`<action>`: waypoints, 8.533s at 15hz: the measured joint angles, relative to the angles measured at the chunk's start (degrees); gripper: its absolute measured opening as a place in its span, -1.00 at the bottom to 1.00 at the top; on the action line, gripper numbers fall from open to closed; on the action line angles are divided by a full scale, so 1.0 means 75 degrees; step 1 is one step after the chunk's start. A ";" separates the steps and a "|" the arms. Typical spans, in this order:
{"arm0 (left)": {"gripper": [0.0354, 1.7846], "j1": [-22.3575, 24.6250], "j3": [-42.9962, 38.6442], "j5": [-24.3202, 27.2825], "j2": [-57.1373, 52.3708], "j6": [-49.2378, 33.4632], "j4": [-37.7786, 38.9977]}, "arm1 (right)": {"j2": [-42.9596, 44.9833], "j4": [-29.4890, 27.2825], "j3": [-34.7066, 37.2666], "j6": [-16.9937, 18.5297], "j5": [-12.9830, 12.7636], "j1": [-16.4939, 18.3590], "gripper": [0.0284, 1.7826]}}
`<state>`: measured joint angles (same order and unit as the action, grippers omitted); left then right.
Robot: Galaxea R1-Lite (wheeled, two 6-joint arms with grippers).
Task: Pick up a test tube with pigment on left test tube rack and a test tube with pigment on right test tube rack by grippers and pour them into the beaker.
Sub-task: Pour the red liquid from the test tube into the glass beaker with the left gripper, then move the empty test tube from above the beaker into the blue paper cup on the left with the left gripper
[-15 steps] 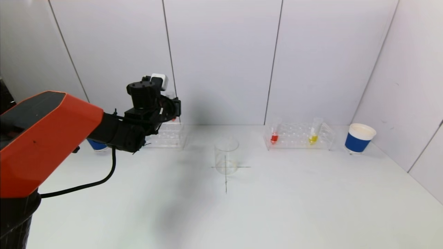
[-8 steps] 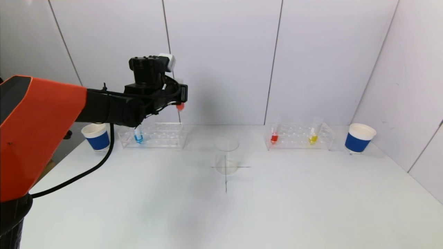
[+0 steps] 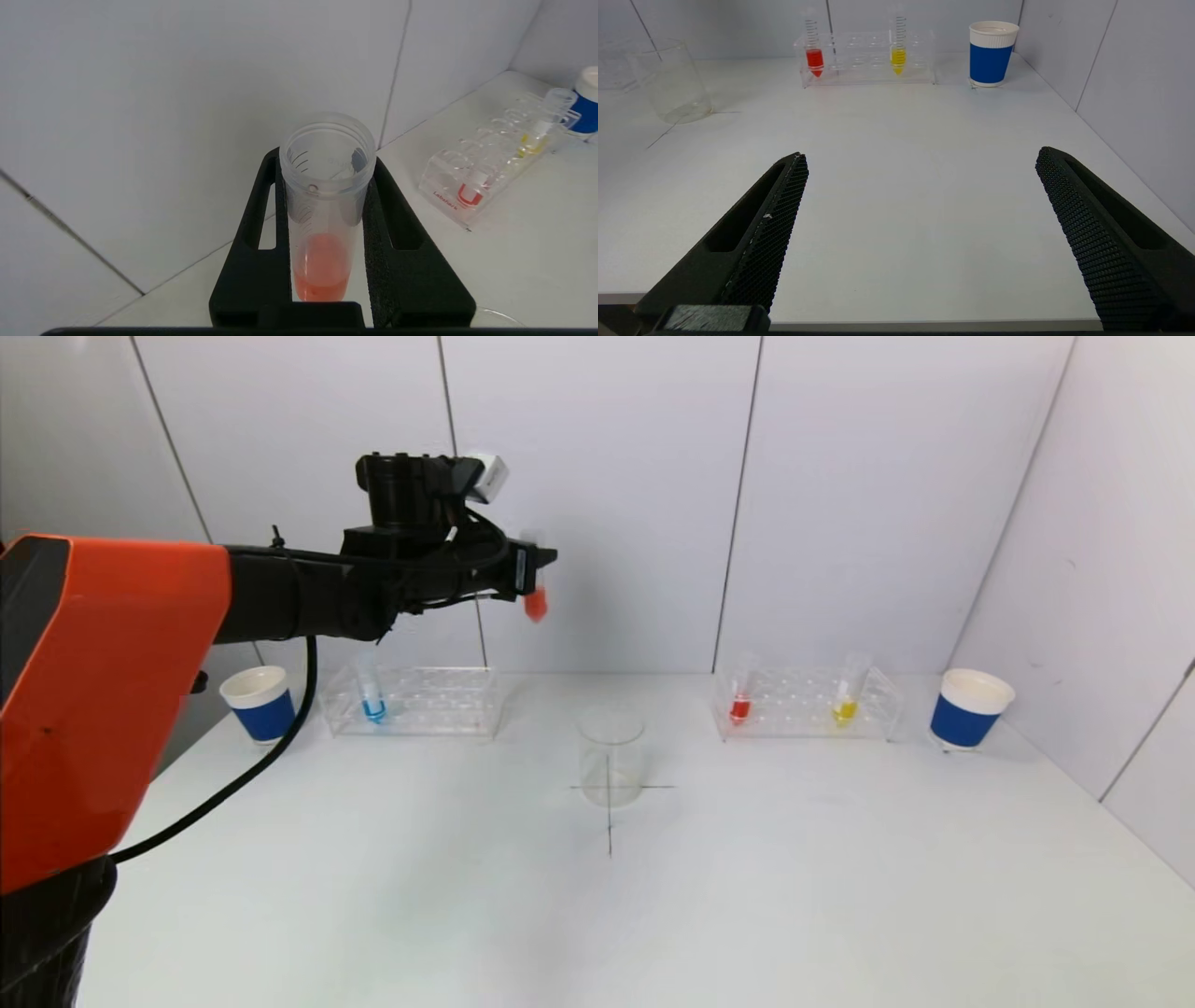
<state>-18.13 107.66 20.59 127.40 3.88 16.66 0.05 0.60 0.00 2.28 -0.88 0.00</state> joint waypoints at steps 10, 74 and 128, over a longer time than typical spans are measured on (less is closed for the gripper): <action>-0.52 0.0094 0.0761 0.3631 0.1408 0.3782 0.0070 | 0.0000 0.0000 0.0000 -0.0003 0.0000 0.0000 0.99; -0.52 -0.0232 -0.1630 0.5270 0.2521 1.0707 0.7002 | 0.0000 0.0000 0.0000 0.0000 0.0000 0.0000 0.99; -0.52 0.2578 -0.3025 -0.4905 -0.1577 -0.0558 0.0592 | 0.0000 0.0000 0.0000 0.0000 0.0000 0.0000 0.99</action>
<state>1.21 84.97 -16.20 115.58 -0.30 21.10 0.05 0.60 0.00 2.28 -0.88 0.00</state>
